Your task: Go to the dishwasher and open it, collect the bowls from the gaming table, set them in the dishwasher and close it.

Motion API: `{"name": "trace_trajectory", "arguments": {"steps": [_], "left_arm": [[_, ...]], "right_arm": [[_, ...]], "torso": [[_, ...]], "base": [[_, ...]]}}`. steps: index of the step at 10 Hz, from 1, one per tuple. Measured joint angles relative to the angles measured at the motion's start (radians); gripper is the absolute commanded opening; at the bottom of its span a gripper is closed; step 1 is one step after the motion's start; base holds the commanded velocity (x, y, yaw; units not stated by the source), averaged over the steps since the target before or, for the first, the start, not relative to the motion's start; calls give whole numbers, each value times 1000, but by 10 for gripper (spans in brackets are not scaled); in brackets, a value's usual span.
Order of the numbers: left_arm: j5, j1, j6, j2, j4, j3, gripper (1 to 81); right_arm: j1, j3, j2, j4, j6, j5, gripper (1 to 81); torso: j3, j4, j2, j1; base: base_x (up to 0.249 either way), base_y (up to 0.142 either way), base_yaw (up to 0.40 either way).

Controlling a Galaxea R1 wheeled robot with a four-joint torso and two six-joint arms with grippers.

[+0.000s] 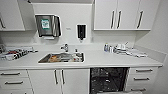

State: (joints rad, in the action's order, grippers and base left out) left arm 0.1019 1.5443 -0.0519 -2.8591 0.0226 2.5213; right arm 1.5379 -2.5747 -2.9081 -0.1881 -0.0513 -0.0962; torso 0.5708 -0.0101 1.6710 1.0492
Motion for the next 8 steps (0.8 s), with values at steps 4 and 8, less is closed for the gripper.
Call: {"name": "trace_trajectory", "arguments": {"steps": [4,8], "left_arm": [[1,-3,0,-20,0,21,811],[4,-3,0,-27,0,66,811]], "right_arm": [[-3,-67,-62,0,1,13,811],[-17,-167,-146,0,3,7,811]], "torso": [[0,0,-137,-89],[-3,0,-273,-176]], "base": [[0,0,0],[0,0,0]]}}
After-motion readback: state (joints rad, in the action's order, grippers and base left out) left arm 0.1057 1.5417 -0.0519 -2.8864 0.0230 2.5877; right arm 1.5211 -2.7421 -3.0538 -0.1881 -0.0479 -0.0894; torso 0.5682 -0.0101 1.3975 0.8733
